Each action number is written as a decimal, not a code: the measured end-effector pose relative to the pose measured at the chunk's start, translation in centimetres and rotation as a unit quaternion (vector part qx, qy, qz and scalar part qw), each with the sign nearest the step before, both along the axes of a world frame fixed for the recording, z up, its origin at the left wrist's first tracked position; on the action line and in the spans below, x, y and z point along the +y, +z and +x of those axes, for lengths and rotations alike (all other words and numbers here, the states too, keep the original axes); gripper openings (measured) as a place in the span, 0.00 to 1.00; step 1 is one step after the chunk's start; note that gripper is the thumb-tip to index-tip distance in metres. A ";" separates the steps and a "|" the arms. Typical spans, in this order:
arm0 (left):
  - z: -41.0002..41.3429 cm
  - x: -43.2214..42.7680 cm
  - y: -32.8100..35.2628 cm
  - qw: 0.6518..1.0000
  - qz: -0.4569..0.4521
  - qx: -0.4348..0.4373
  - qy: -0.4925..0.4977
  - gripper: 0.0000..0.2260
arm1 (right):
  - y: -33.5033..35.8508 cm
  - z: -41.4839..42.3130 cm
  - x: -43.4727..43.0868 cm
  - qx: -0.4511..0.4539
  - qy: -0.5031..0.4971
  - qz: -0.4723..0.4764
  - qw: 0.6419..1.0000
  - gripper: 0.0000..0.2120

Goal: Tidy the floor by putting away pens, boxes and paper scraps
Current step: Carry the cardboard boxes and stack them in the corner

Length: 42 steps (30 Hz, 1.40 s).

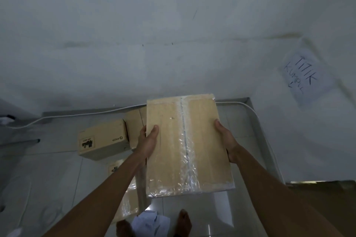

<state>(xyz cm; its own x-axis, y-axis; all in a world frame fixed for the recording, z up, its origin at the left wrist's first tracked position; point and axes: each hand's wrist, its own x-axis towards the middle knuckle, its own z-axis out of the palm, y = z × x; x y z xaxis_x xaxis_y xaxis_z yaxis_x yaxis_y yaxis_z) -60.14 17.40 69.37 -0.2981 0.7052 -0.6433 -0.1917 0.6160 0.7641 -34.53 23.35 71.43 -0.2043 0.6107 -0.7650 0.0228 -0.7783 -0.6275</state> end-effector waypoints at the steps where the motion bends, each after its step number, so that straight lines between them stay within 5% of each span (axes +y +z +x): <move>1: 0.1 0.1 0.0 1.000 -0.003 -0.003 -0.008 0.42 | 0.4 0.2 0.3 0.001 0.005 0.000 1.000 0.27; 8: 2.7 1.2 2.4 0.999 0.030 0.016 0.002 0.24 | 1.9 2.0 1.8 -0.057 0.020 0.018 0.998 0.31; 13: 3.5 1.9 1.7 0.999 0.033 0.023 -0.018 0.29 | 1.6 3.0 2.2 -0.125 0.027 0.028 0.991 0.40; 20: 5.8 2.0 1.5 0.999 0.021 0.010 -0.034 0.35 | 1.8 5.3 1.6 -0.114 0.006 0.031 0.993 0.34; 26: 8.5 3.1 0.9 0.998 0.008 0.014 -0.061 0.30 | 1.8 8.2 1.2 -0.090 -0.039 0.053 0.994 0.24; 42: 22.2 14.4 -3.1 0.997 -0.010 -0.008 -0.070 0.28 | -3.3 21.6 13.9 -0.154 -0.014 0.040 0.987 0.30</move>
<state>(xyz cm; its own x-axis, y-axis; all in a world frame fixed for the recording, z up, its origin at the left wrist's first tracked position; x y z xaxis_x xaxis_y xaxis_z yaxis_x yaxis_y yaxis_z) -37.97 31.80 66.27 -0.1874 0.7265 -0.6611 -0.1154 0.6521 0.7493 -12.92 37.26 68.12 0.0483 0.6740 -0.7371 0.2022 -0.7293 -0.6536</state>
